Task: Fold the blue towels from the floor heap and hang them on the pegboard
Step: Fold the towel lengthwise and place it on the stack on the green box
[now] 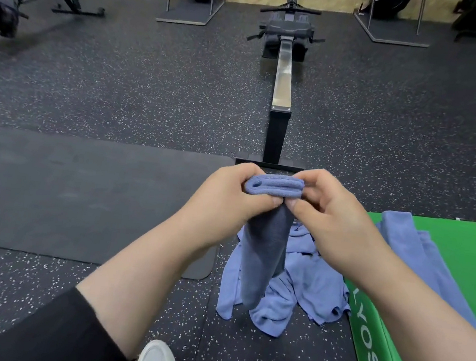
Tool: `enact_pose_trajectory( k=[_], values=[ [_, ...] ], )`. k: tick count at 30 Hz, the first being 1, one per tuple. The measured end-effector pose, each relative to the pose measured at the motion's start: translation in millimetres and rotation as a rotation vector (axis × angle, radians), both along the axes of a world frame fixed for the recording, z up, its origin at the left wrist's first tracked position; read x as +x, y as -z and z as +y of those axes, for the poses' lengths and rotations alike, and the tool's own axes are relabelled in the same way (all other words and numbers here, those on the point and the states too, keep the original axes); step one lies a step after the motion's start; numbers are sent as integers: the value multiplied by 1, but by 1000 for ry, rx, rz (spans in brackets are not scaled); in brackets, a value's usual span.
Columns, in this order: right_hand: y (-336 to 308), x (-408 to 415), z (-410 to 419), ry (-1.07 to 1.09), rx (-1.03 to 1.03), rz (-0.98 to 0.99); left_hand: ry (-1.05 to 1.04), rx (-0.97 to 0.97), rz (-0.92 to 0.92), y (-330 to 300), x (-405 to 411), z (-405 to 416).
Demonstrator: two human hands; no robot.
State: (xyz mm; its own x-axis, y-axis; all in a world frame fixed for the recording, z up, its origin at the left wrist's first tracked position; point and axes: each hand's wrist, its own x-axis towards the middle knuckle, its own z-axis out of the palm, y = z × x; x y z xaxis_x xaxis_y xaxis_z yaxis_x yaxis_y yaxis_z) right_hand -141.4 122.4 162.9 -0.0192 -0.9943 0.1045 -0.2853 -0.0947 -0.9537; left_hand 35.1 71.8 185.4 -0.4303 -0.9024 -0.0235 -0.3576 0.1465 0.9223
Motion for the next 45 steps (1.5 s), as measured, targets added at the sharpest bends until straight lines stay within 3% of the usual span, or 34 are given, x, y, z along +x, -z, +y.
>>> enact_pose_trajectory(
  k=[4, 7, 9, 11, 16, 25, 31, 35, 45],
  values=[
    [0, 1, 1, -30, 91, -115, -86, -71, 167, -4, -4, 1],
    [4, 4, 1, -39, 91, 138, -143, -16, 374, -9, -5, 0],
    [6, 7, 1, -30, 60, 185, -105, 106, 492, -7, -5, -2],
    [6, 8, 0, -23, 41, 172, -69, 204, 496, -4, -6, -1],
    [12, 8, -1, -49, 126, 85, -188, 201, 551, -7, -5, -4],
    [26, 16, 3, -190, 262, 355, -257, 124, 609, -13, 10, -19],
    [32, 16, 2, -39, 255, 320, -269, 138, 705, -16, 14, -25],
    [30, 21, 2, 114, 139, 291, -220, 144, 738, -15, 9, -23],
    [30, 31, -4, 227, 62, 184, -126, 146, 819, -22, 5, -21]
  ],
)
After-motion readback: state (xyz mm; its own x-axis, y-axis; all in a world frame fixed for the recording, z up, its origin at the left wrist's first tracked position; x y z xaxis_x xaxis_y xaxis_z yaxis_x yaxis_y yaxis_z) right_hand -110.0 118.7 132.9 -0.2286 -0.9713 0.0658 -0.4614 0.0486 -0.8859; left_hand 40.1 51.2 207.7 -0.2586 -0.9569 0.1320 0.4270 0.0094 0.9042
